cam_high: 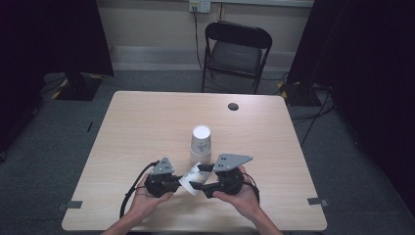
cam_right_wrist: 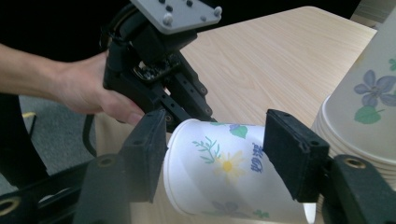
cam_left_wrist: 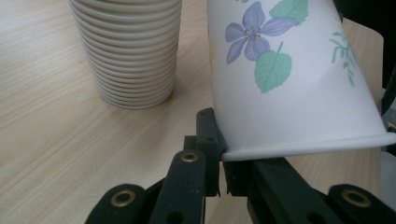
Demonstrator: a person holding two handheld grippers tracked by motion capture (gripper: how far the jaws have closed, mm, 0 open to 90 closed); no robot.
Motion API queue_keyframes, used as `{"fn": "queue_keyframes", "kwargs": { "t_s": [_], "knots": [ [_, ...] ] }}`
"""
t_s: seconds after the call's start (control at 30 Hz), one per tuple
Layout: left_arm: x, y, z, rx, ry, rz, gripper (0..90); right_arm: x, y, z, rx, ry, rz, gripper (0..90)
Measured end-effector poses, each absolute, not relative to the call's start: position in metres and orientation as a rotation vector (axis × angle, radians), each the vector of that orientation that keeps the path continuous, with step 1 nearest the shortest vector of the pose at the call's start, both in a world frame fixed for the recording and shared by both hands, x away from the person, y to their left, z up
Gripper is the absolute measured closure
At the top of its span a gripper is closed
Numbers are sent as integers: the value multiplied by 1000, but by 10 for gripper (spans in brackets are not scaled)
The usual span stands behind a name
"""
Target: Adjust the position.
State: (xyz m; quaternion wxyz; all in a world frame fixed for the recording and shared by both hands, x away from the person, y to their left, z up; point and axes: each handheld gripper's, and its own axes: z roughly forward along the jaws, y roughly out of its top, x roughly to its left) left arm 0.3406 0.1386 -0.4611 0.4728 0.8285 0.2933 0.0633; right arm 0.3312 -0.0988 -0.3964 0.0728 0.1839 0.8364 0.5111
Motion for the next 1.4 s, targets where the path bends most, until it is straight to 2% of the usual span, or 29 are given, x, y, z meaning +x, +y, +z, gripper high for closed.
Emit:
{"fn": "queue_keyframes", "kwargs": {
  "t_s": [0.6,0.73,1.07,1.4],
  "knots": [
    [342,143,-458,2016,729,130,873,337,-105,-406,441,2539,1350,413],
    [342,145,-456,2005,728,120,876,337,-105,-408,401,2568,1337,371],
    [344,150,-455,1963,756,90,880,330,-92,-418,285,2587,1186,169],
    [346,152,-454,1913,773,45,882,323,-75,-424,230,2603,1118,137]
  ]
}}
